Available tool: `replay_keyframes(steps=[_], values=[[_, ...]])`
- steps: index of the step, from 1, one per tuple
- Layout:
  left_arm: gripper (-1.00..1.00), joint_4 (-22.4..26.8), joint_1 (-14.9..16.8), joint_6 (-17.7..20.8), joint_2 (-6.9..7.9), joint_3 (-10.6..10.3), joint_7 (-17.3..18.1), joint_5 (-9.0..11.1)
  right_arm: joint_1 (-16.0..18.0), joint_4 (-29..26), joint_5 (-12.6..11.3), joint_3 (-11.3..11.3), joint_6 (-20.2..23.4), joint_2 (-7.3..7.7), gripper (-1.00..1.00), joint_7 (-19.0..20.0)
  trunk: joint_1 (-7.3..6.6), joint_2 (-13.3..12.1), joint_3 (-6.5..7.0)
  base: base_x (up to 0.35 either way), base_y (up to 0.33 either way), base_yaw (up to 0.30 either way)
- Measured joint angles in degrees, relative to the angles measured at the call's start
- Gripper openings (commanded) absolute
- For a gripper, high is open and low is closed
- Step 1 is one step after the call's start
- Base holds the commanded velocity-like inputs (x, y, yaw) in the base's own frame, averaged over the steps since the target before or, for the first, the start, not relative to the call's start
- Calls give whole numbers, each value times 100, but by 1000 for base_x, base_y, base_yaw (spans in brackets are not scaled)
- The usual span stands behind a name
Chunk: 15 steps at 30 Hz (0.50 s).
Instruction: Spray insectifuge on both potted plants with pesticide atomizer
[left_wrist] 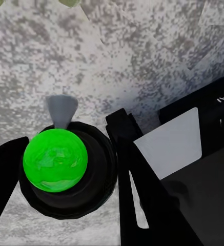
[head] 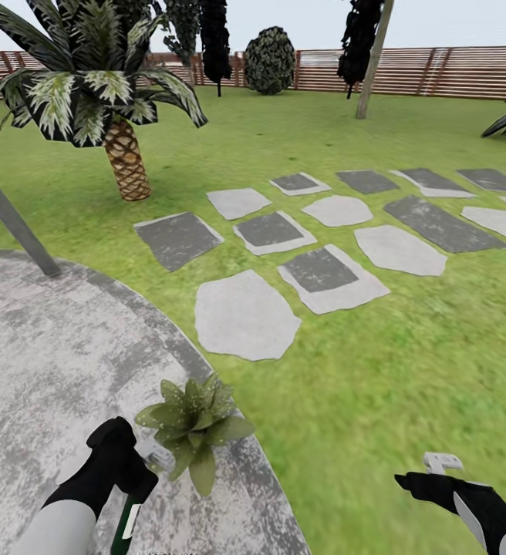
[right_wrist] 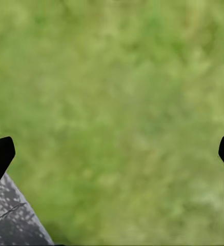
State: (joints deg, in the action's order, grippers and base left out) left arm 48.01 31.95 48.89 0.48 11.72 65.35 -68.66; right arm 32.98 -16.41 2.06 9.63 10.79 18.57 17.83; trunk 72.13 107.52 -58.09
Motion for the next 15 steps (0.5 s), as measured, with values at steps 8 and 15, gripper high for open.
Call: replay_keyframes(steps=[8, 15], values=[[-100, 2, 0, 0, -1, 4, 2, -3, 1, 1, 0, 0, -2, 0, 100, 1, 0, 0, 0, 1, -126, 254], [-100, 2, 0, 0, -1, 3, 3, -3, 1, 1, 1, 0, -2, 0, 100, 1, 0, 0, 0, 0, -3, 252]])
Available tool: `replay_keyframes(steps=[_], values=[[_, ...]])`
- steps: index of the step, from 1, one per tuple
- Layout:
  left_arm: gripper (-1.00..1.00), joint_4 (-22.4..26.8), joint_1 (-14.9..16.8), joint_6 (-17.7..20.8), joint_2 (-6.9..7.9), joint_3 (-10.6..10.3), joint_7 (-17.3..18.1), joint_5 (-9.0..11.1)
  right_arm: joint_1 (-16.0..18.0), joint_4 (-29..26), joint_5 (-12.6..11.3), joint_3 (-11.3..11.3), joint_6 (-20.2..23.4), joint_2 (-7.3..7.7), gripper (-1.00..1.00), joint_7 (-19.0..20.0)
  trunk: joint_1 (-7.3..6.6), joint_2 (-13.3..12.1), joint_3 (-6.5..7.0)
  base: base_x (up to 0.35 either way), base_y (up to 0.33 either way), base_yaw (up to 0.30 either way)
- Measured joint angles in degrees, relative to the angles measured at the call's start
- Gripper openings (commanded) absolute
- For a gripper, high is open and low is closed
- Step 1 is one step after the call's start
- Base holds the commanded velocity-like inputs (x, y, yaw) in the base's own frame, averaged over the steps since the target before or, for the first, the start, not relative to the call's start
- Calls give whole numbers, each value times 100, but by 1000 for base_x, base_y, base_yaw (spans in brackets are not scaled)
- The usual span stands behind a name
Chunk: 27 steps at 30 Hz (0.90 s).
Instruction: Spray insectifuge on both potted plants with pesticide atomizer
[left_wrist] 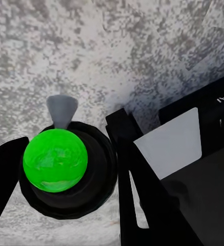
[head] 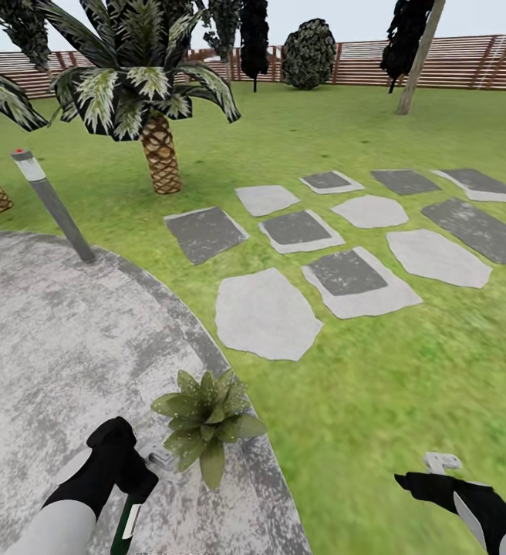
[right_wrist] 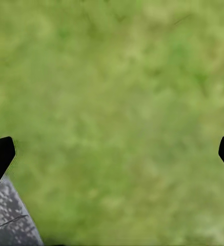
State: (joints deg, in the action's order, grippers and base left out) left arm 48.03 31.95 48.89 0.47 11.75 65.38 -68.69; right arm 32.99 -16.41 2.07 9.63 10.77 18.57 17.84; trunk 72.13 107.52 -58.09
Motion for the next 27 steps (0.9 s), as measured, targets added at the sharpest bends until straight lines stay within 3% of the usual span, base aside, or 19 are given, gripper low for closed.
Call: replay_keyframes(steps=[13, 27], values=[[-100, -11, 1, 0, 0, -6, -4, -6, -3, -2, -1, 0, 3, 1, 100, 0, 0, 0, 0, 0, -256, 41], [-100, -35, -4, 0, 1, -26, -3, -15, 0, -1, -1, 0, 2, 0, 100, -1, 0, 0, 0, 0, -308, 243]])
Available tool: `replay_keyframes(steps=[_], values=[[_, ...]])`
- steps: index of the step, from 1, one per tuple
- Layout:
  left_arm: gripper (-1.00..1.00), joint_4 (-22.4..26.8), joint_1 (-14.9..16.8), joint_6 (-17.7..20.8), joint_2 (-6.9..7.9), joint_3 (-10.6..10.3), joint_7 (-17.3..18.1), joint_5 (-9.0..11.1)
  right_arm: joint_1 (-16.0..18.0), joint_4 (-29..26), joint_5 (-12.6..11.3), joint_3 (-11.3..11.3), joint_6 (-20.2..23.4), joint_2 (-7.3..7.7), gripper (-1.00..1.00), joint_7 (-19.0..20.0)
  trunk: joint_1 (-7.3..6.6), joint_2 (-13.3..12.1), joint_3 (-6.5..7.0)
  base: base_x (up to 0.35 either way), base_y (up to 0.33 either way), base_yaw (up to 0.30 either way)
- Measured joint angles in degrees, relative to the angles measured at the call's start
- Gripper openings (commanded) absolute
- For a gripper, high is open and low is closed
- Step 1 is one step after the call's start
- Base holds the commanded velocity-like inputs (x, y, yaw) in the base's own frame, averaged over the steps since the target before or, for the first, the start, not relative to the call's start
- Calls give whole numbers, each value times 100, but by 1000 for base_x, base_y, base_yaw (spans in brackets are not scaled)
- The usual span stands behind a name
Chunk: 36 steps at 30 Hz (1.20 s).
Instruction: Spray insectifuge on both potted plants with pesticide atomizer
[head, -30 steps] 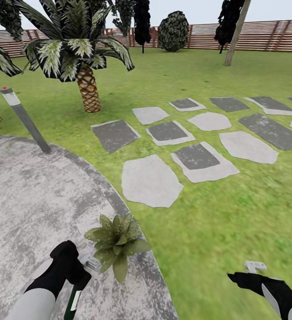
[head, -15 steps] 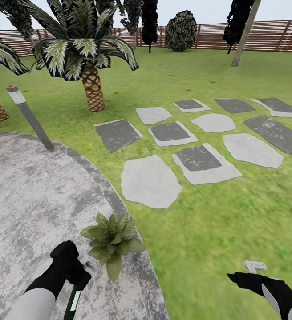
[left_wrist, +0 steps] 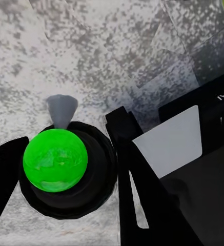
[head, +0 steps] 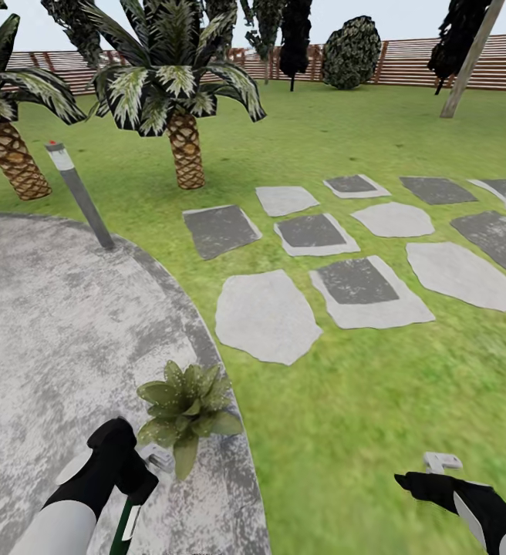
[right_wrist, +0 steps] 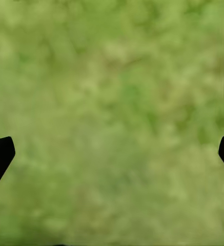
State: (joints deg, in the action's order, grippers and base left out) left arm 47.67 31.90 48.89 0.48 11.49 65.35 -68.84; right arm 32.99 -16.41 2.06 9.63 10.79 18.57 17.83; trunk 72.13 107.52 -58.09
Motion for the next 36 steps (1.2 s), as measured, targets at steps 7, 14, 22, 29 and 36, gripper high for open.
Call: replay_keyframes(steps=[7, 14, 22, 29, 36], values=[[-100, -8, -3, 3, 7, 0, 2, -9, -1, 0, 0, 0, -2, 0, 100, 1, 0, 0, 0, 0, -118, 51], [-100, -8, -12, 5, 60, 2, -2, -32, -2, 1, 0, 0, -2, 0, 100, 1, 0, 0, 0, 0, -2, 175], [-100, -20, -20, 9, 181, 1, -7, -38, -3, 0, 0, 0, -2, 0, 100, 1, 0, 0, 0, 0, 0, 39], [-100, -214, -15, 10, 161, -33, -5, -45, 0, -2, 1, 0, -2, 0, 100, 1, 0, 0, 0, 0, 0, 89], [-100, -182, -11, 9, 161, -70, -6, -39, -1, 1, 0, 0, -2, 0, 100, 1, 0, 0, 0, 3, -3, 236]])
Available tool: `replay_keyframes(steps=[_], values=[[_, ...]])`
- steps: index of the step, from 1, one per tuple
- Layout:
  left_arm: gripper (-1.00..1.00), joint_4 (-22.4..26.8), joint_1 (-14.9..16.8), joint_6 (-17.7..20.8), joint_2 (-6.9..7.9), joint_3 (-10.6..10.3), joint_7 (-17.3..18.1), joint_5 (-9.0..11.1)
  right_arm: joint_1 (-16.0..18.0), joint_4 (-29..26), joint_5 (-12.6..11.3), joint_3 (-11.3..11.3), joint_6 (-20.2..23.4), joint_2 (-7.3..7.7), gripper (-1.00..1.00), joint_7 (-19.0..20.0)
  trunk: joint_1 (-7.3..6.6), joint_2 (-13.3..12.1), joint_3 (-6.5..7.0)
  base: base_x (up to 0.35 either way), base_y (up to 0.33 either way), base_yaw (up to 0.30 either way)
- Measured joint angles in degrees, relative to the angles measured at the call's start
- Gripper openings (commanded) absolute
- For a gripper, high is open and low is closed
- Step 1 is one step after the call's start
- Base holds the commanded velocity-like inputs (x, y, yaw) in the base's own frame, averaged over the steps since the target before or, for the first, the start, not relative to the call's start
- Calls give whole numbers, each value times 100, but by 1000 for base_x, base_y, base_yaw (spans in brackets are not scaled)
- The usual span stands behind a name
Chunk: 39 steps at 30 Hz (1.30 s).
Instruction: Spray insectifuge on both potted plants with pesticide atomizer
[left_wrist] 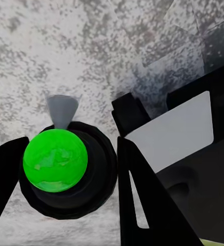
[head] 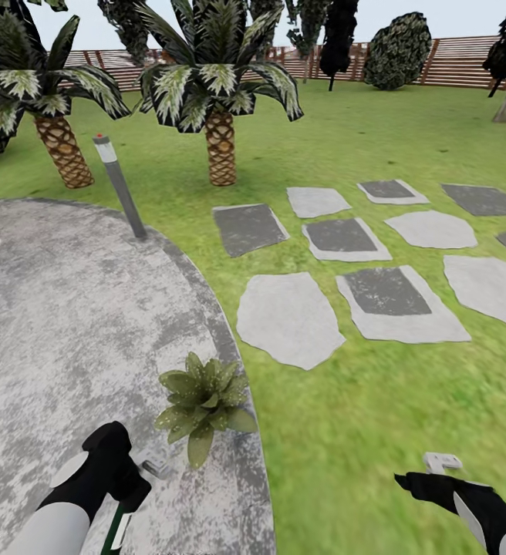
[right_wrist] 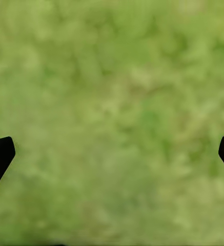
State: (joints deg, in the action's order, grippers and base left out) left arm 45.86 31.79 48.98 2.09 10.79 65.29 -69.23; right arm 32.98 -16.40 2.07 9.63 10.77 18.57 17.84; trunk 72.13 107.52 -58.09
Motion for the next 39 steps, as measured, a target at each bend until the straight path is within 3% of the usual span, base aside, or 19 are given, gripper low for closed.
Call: replay_keyframes(steps=[18, 31, 39], values=[[-100, 2, 7, 3, -3, -3, -4, 3, -2, -3, 1, -1, 3, 1, 100, 0, -10, 10, 0, 114, -223, 20], [-100, 6, 2, 1, -3, 3, 0, 1, 1, -1, 0, 0, 0, 9, 100, 0, 0, 0, 0, 1, -22, 212], [-100, 2, 3, 0, -1, 23, 3, 9, 2, -4, -1, 0, 3, 8, 100, 0, 0, 0, 0, 0, -265, 64]])
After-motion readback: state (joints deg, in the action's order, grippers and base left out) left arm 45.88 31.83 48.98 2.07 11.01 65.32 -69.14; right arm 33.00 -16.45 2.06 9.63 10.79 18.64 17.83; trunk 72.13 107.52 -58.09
